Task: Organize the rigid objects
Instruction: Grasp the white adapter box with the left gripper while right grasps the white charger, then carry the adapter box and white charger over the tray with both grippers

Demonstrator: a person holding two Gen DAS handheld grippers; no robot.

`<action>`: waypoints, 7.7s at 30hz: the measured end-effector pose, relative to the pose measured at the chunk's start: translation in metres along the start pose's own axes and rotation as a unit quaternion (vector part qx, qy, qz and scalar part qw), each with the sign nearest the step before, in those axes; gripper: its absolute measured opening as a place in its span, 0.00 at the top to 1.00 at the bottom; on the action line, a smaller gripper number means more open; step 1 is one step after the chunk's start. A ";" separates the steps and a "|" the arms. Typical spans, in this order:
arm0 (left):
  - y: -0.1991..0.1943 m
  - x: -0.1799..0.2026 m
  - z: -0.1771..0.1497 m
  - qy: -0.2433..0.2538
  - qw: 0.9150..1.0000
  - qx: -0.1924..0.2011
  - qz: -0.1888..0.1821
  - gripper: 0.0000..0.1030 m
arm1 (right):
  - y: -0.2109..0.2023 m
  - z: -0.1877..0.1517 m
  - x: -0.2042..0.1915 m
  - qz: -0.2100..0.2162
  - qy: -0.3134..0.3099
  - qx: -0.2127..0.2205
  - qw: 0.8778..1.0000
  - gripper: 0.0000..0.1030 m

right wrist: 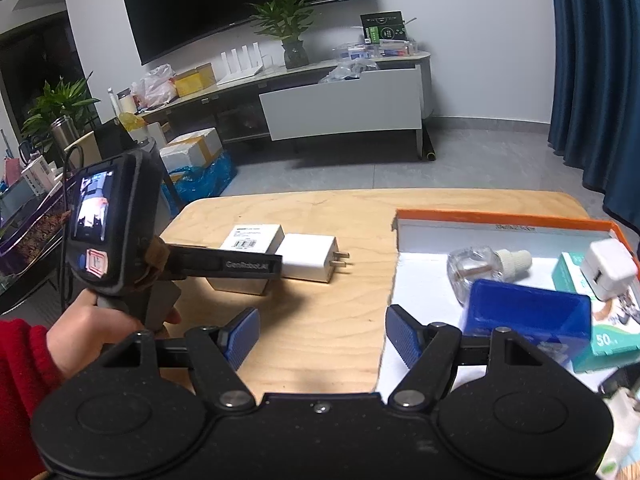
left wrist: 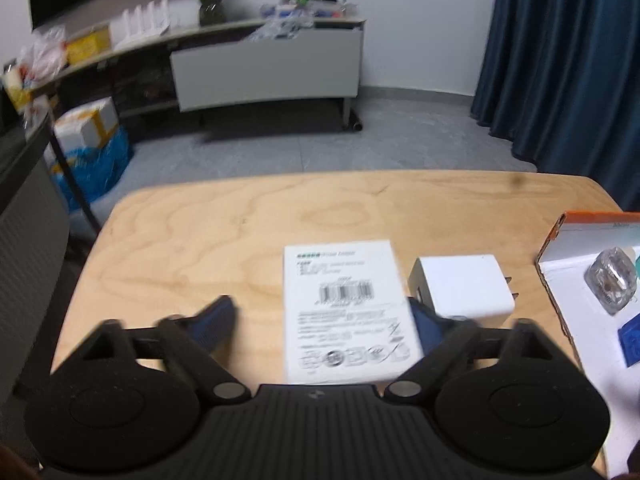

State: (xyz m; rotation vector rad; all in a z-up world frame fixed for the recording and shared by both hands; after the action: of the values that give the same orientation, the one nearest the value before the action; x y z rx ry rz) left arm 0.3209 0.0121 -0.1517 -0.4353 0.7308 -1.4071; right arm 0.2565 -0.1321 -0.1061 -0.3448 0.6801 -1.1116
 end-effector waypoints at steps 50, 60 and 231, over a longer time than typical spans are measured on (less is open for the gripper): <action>-0.150 -0.071 -0.062 -0.112 0.993 0.017 0.022 0.42 | -0.029 -0.030 -0.078 -0.008 -0.022 0.001 1.000 0.23; -0.182 -0.063 -0.077 -0.112 0.993 0.030 0.017 0.42 | -0.070 -0.055 -0.094 -0.002 -0.029 0.012 1.000 0.23; -0.250 0.075 -0.066 0.004 0.990 0.091 -0.110 0.42 | -0.242 -0.067 0.031 -0.109 0.067 0.163 0.978 0.23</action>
State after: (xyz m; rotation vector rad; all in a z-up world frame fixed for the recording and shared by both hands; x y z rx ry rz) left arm 0.0937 -0.0867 -0.0457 -0.3767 0.5664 -1.6680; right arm 0.0510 -0.2569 -0.0275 -0.0632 0.5744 -1.4413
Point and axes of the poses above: each gripper's, at about its wrist camera, not at the fingertips, and y roughly the way its jaws point, x to its right, z to its top, the point moved 9 cm from there along y, roughly the way its jaws point, and after that the axes turned 15 degrees about z, right-handed, at the moved point
